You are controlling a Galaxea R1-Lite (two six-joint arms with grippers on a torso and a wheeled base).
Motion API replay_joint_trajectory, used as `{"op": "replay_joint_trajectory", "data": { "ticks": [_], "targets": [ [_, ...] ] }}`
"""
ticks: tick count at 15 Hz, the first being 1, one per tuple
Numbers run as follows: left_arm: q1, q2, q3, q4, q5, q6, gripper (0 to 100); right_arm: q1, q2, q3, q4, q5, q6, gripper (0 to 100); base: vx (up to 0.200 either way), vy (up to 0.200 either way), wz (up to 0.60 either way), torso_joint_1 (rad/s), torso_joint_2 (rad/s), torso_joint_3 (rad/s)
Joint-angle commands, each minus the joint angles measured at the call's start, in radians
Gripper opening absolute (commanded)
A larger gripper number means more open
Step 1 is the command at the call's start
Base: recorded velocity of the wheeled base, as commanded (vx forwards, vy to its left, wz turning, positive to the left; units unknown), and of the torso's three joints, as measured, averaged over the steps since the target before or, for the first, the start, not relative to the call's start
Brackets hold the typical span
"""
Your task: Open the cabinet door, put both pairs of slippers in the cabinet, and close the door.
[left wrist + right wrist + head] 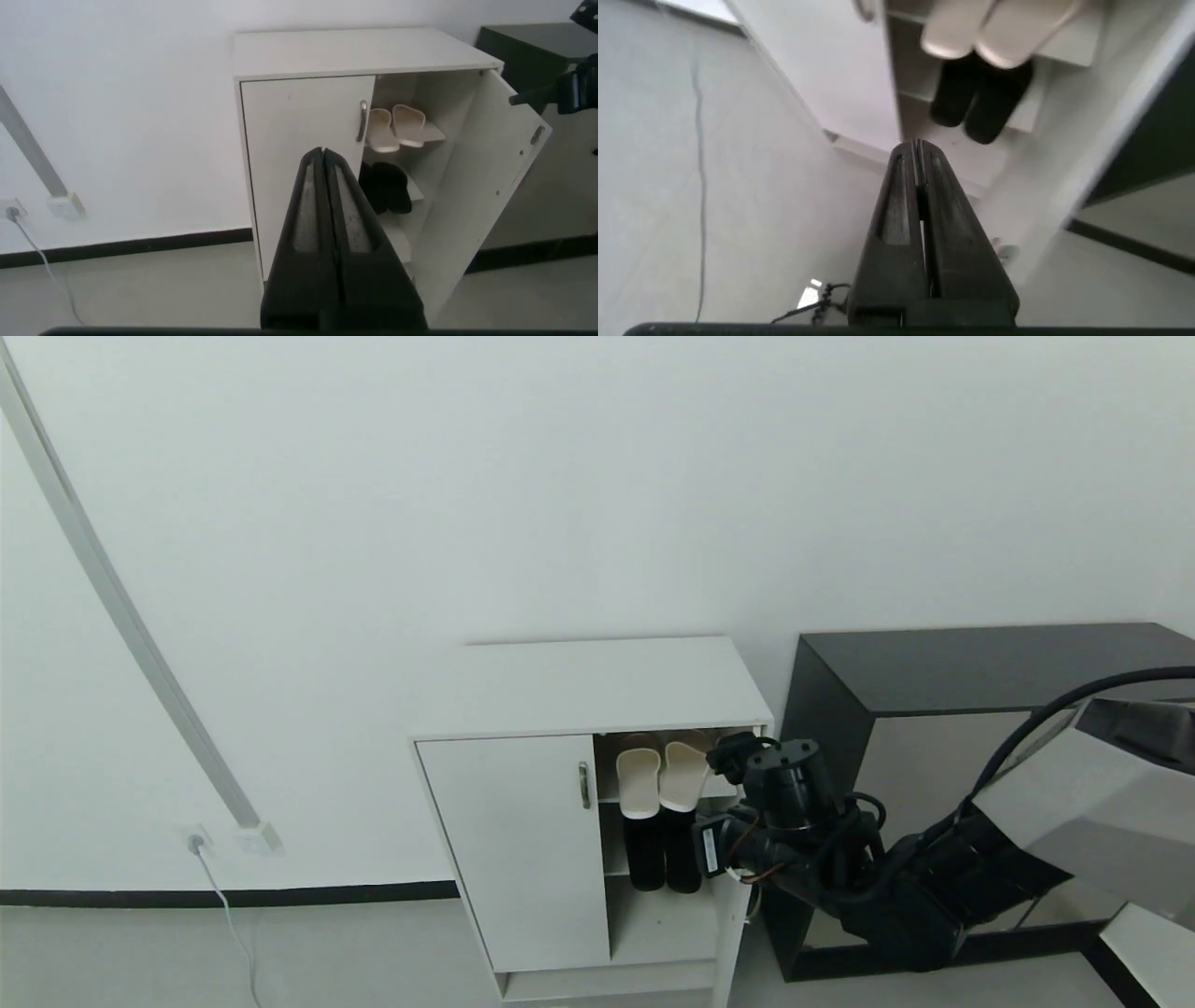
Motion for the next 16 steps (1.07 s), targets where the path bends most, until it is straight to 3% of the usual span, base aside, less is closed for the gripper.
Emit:
{"op": "replay_joint_trajectory", "data": {
  "ticks": [1,9,16],
  "targets": [
    [0.001,0.001,0.000,0.000,0.000,-0.001,0,-0.026,-0.008,0.006,0.003,-0.022,-0.042,0,0.000,0.000,0.00,0.000,0.00,0.000],
    [0.001,0.001,0.000,0.000,0.001,-0.001,0,-0.176,-0.005,0.014,0.121,-0.085,-0.186,0,0.000,0.000,0.00,0.000,0.00,0.000],
    [0.001,0.001,0.000,0.000,0.001,-0.001,0,-0.187,0.079,-0.017,0.130,-0.078,-0.186,0,0.000,0.000,0.00,0.000,0.00,0.000]
  ]
}}
